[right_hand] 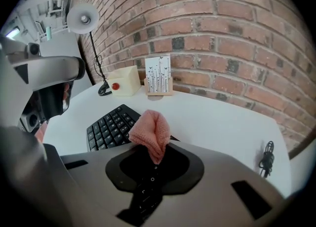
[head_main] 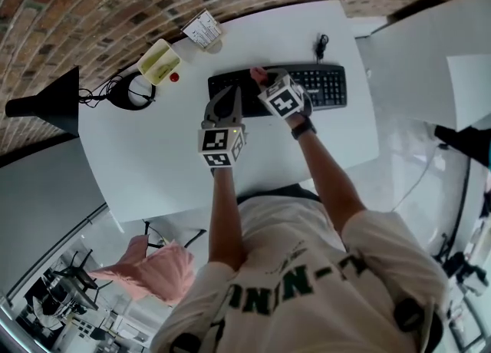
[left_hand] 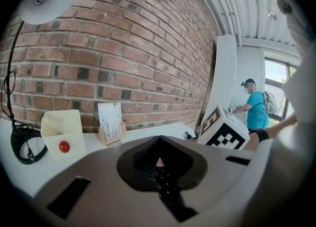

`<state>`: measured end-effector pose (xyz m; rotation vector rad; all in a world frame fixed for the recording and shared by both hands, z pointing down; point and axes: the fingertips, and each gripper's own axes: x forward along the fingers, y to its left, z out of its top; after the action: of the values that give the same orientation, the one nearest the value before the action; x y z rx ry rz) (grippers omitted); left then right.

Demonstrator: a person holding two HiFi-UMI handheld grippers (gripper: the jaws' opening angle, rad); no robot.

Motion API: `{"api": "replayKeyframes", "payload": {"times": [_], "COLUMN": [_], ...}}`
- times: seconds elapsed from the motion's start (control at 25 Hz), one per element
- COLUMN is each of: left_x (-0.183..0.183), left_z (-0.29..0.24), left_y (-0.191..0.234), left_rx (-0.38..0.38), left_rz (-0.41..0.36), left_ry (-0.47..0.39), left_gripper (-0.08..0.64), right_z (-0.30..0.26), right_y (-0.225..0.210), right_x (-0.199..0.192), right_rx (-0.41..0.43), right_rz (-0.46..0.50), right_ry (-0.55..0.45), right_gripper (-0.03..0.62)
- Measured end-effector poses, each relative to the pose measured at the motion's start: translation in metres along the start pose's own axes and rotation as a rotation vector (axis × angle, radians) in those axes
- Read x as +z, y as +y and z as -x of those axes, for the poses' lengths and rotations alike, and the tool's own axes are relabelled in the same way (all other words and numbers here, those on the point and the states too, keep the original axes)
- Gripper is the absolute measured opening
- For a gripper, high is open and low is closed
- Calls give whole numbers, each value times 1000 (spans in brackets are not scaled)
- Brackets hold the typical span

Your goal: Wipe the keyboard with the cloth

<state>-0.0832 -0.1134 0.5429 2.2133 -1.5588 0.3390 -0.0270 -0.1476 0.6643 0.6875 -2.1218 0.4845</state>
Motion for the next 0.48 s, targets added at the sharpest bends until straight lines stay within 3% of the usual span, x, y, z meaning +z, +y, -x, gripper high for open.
{"api": "replayKeyframes", "payload": {"times": [0.48], "left_x": [-2], "left_z": [-17], "left_y": [-36], "left_rx": [-73], "left_rz": [-22], "left_ry": [15], "left_gripper": [2], "right_z": [27], "right_y": [-41], "right_x": [-28], "right_rx": [-79], "right_rz": [-72], "right_ry": [-11], "right_gripper": [29]}}
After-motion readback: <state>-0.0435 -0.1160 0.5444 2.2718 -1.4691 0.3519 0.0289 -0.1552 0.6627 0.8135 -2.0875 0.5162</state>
